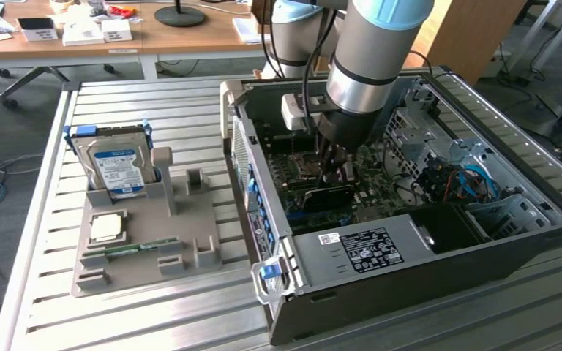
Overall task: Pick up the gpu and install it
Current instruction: 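Press down on the gpu until it lock into place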
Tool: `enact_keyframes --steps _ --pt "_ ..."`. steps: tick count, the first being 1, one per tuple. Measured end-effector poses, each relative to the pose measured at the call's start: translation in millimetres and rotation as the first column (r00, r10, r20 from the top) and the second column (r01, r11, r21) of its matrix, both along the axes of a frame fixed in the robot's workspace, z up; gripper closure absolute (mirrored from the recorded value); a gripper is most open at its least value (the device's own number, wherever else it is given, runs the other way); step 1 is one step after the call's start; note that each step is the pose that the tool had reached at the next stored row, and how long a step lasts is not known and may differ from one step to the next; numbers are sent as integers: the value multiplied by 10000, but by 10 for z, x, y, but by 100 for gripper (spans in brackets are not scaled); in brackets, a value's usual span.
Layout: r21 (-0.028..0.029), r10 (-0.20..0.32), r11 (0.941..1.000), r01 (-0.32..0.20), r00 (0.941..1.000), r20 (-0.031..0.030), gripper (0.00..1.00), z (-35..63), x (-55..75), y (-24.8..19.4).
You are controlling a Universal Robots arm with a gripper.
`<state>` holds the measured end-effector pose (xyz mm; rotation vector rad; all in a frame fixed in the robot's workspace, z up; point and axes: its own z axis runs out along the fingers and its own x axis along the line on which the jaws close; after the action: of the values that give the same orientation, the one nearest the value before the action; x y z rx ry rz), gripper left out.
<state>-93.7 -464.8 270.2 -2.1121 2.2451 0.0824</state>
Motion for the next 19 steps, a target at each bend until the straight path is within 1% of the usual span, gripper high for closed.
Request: enact_keyframes --steps 19 --pt "4 0 10000 0 10000 0 89 -20 6 0"
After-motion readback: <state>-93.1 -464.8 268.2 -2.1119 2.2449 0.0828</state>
